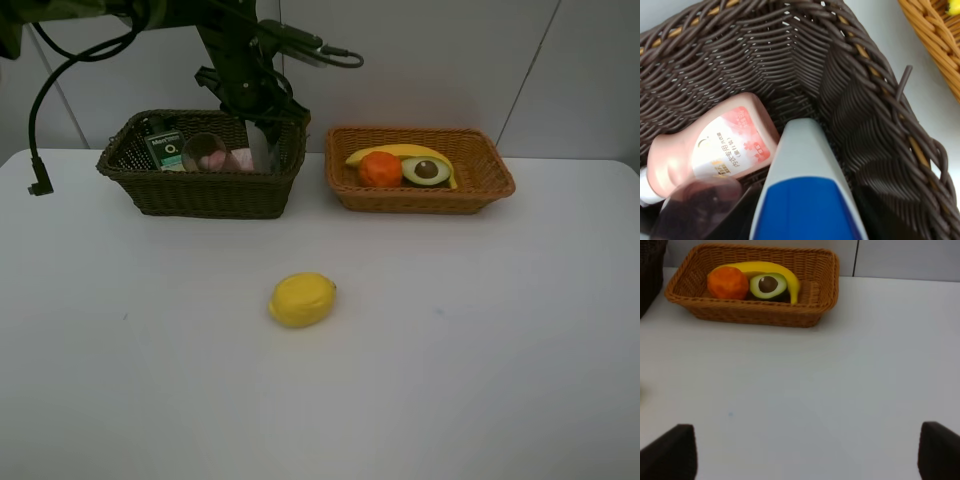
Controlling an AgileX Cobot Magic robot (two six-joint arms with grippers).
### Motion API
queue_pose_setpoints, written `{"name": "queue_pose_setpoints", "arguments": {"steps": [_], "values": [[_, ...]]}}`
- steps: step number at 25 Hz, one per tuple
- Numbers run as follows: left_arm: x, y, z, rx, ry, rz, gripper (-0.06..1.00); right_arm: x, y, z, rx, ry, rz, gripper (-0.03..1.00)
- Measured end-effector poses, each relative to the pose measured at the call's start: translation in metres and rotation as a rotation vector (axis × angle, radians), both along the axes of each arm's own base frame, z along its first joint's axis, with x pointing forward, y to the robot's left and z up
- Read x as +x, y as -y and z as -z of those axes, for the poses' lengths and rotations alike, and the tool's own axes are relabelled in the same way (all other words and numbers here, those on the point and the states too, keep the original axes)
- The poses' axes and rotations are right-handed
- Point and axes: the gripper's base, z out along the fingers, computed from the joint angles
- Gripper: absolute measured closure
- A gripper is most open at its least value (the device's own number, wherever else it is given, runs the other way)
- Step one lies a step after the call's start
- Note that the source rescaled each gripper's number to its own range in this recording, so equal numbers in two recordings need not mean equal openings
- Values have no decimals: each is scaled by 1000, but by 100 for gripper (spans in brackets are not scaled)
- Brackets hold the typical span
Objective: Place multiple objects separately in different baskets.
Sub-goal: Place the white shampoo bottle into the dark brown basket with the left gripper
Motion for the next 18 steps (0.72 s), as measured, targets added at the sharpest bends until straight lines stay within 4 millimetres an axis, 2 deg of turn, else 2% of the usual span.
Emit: {"name": "queue_pose_setpoints", "arguments": {"steps": [2,5,7,18], "values": [[0,0,0,0,1,0,36,0,0,0,0,0,0,7],[0,0,-1,-3,5,0,19,0,0,0,0,0,0,7],[1,0,-1,0,6,1,12,0,0,0,0,0,0,7],[0,-1,-2,7,0,1,9,0,0,0,0,0,0,7]]}}
